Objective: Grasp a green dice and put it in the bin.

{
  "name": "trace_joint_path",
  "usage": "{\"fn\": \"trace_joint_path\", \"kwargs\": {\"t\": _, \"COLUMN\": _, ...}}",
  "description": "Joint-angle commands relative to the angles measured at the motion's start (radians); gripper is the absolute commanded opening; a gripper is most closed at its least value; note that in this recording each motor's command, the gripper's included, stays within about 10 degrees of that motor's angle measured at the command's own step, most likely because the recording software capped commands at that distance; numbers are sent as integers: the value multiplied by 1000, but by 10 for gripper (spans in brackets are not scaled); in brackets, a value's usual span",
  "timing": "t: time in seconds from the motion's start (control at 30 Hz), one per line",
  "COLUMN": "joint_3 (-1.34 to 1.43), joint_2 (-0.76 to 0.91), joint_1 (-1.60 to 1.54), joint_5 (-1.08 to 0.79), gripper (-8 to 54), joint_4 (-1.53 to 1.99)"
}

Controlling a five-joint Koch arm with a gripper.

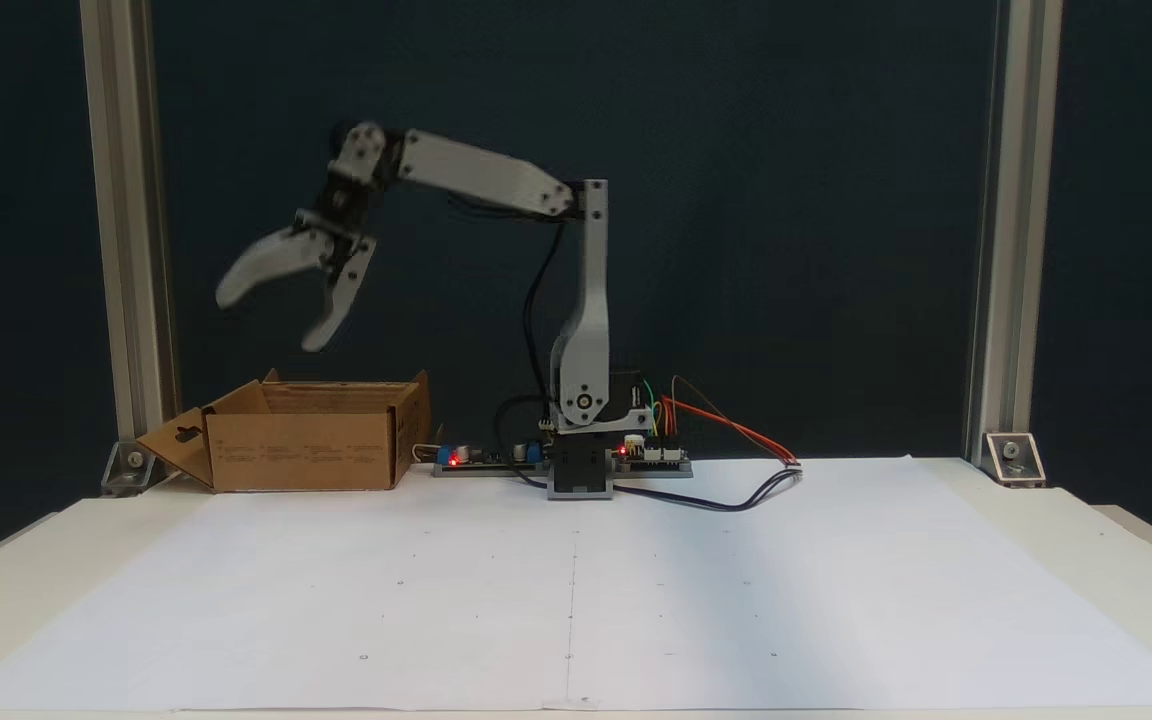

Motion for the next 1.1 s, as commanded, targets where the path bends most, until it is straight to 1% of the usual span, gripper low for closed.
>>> {"fn": "trace_joint_path", "kwargs": {"t": 0.0, "joint_3": -51, "joint_2": 83, "joint_1": -153, "joint_5": 167, "gripper": 436, "joint_4": -14}}
{"fn": "trace_joint_path", "kwargs": {"t": 0.17, "joint_3": -49, "joint_2": 213, "joint_1": -510, "joint_5": 371, "gripper": 439, "joint_4": -52}}
{"fn": "trace_joint_path", "kwargs": {"t": 0.4, "joint_3": -8, "joint_2": 313, "joint_1": -1018, "joint_5": 416, "gripper": 439, "joint_4": -87}}
{"fn": "trace_joint_path", "kwargs": {"t": 0.57, "joint_3": 210, "joint_2": 425, "joint_1": -1371, "joint_5": 411, "gripper": 439, "joint_4": -293}}
{"fn": "trace_joint_path", "kwargs": {"t": 0.67, "joint_3": 370, "joint_2": 486, "joint_1": -1396, "joint_5": 407, "gripper": 439, "joint_4": -423}}
{"fn": "trace_joint_path", "kwargs": {"t": 0.93, "joint_3": 798, "joint_2": 709, "joint_1": -1278, "joint_5": 403, "gripper": 444, "joint_4": -776}}
{"fn": "trace_joint_path", "kwargs": {"t": 1.07, "joint_3": 910, "joint_2": 741, "joint_1": -1235, "joint_5": 402, "gripper": 453, "joint_4": -945}}
